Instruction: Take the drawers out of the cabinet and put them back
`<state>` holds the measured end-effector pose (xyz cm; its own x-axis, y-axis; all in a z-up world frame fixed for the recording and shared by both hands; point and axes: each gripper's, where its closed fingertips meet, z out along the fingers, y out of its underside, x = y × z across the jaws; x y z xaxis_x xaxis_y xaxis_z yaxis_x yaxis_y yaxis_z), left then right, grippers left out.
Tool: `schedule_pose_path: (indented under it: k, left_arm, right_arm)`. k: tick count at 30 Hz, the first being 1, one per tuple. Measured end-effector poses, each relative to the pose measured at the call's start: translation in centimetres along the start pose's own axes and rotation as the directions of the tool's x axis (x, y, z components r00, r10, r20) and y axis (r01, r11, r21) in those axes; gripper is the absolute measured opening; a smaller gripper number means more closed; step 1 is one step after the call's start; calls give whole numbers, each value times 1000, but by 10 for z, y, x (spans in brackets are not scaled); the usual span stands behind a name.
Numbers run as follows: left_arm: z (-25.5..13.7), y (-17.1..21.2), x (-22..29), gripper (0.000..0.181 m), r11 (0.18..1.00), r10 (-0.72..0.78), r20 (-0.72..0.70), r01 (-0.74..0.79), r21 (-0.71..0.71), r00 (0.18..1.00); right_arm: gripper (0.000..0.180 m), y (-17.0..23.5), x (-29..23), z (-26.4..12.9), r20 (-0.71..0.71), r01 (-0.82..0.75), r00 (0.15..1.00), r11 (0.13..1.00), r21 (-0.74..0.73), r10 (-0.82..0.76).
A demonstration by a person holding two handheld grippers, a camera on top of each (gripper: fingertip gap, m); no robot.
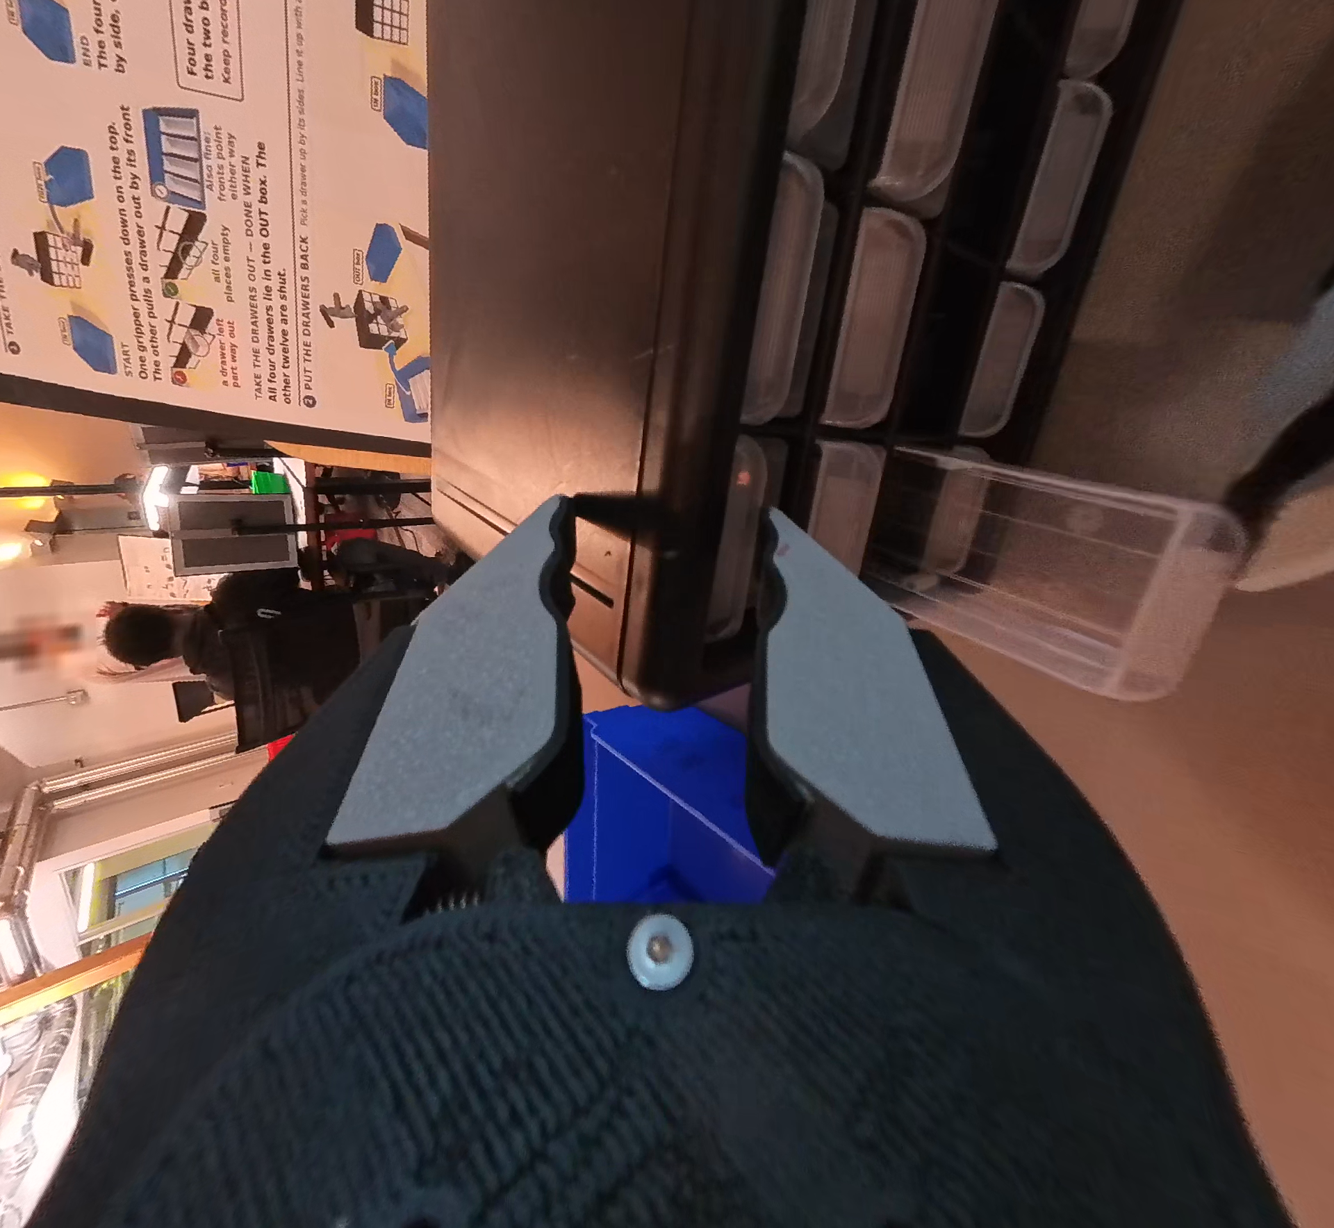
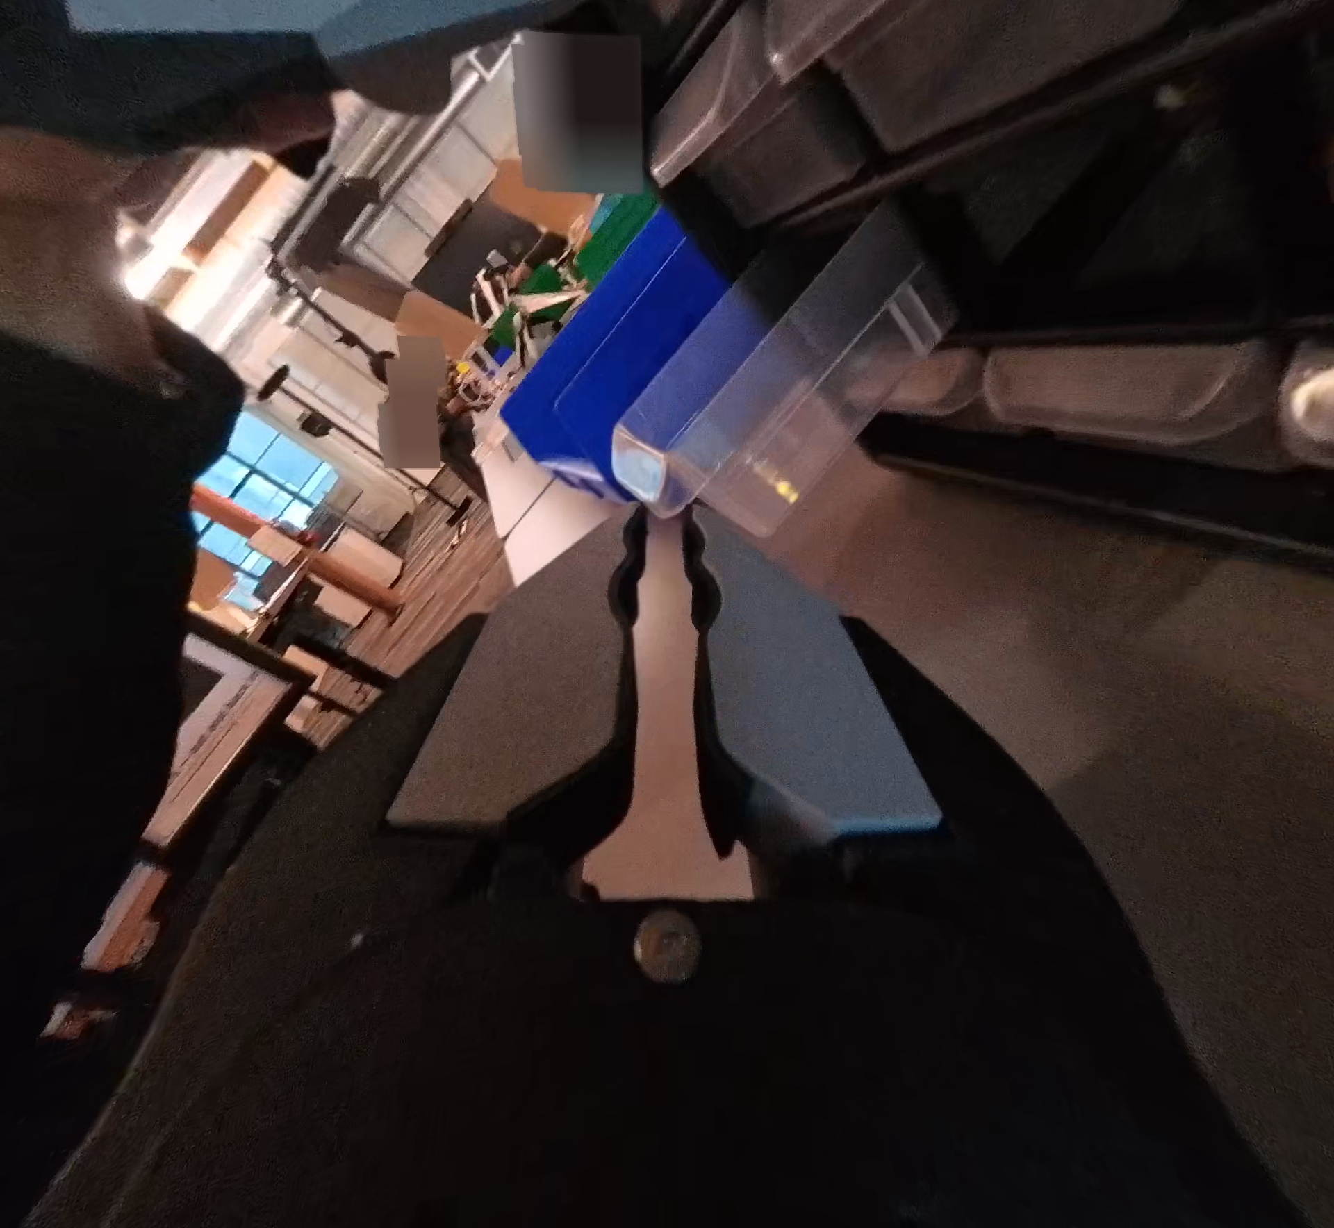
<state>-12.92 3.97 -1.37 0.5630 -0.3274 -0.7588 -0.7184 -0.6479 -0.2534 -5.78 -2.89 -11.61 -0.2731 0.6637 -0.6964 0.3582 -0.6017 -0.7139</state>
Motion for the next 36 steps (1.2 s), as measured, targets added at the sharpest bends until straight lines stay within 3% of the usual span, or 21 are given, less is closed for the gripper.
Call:
schedule_pose_path:
  k: [2,7,11,13,17,20,22,24,27,30,34,36]
  left_arm:
    - [0,0,0,49,1000,-2,3,2,2,1000]
    - [0,0,0,49,1000,-8,8,8,5,1000]
    - [0,0,0,49,1000,-1,3,1,2,1000]
    - [0,0,0,49,1000,-3,1,3,3,1000]
    - [0,0,0,48,1000,-8,3,8,5,1000]
    - [0,0,0,48,1000,-12,7,12,14,1000]
    - [0,0,0,48,1000,-18,5,18,21,1000]
    - [0,-1,0,48,999,-26,2,26,23,1000]
    - [0,-1,0,48,999,-29,2,29,21,1000]
    - [0,-1,0,48,999,-44,5,43,25,999]
    - [0,-1,0,49,999,-40,10,40,17,999]
    - [0,-1,0,49,999,-36,14,35,8,999]
  right_arm:
    - [15,3,-2,-10,7,13,1000,1000,-26,-13]
    - [40,-14,15,-35,-144,188,970,979,-80,-198]
    - [55,-13,30,-49,-331,359,828,881,-309,-453]
    - [59,-19,22,-51,-335,477,721,785,-395,-607]
    - [64,-20,3,-37,-184,641,510,514,-571,-840]
    - [72,-19,6,-20,-87,673,342,309,-672,-936]
    - [68,-20,12,-7,-34,669,248,196,-717,-968]
    - [67,-11,22,3,45,646,236,122,-754,-971]
    - [38,8,35,7,146,587,272,44,-809,-951]
    - [14,15,22,3,162,577,274,27,-817,-948]
    - [13,37,2,-13,235,589,301,-13,-808,-924]
    - [13,48,-14,-20,261,619,361,21,-785,-895]
